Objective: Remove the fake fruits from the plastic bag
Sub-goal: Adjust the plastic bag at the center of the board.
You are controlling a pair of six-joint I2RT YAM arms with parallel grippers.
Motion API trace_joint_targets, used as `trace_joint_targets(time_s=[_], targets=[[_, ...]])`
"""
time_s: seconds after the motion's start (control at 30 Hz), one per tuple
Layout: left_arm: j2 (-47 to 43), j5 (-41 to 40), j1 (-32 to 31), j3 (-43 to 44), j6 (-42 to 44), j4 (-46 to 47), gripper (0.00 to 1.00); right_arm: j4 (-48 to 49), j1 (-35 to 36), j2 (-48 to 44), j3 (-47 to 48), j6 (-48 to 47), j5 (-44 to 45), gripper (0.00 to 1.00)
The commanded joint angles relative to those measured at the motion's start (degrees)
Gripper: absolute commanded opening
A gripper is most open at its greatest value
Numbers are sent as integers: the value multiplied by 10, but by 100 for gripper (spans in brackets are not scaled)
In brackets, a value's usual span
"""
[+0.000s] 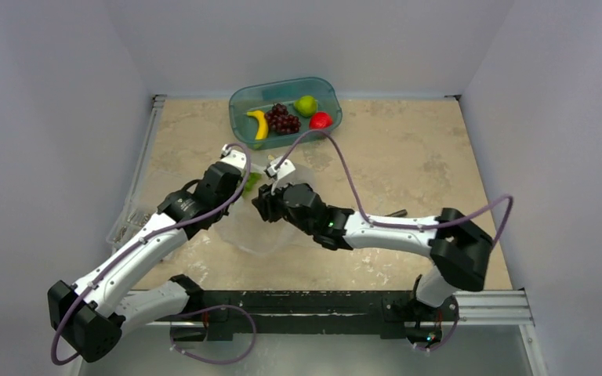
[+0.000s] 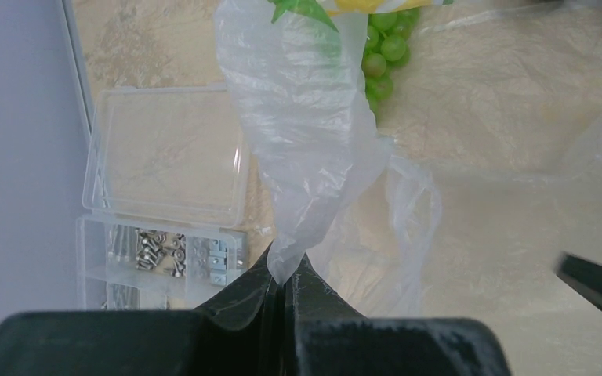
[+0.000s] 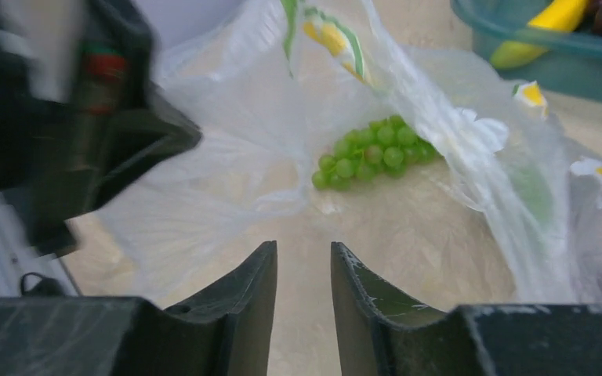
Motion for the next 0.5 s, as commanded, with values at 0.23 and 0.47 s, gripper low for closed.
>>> trace_joint_targets(time_s=[0.23,0.47], targets=[[-61,-8,0,-8,11,50,0,-125,-6,222,174,-6,274,30],[-62,-2,-1,-8,15,51,0,-152,-15,270,190,-48,399,34]])
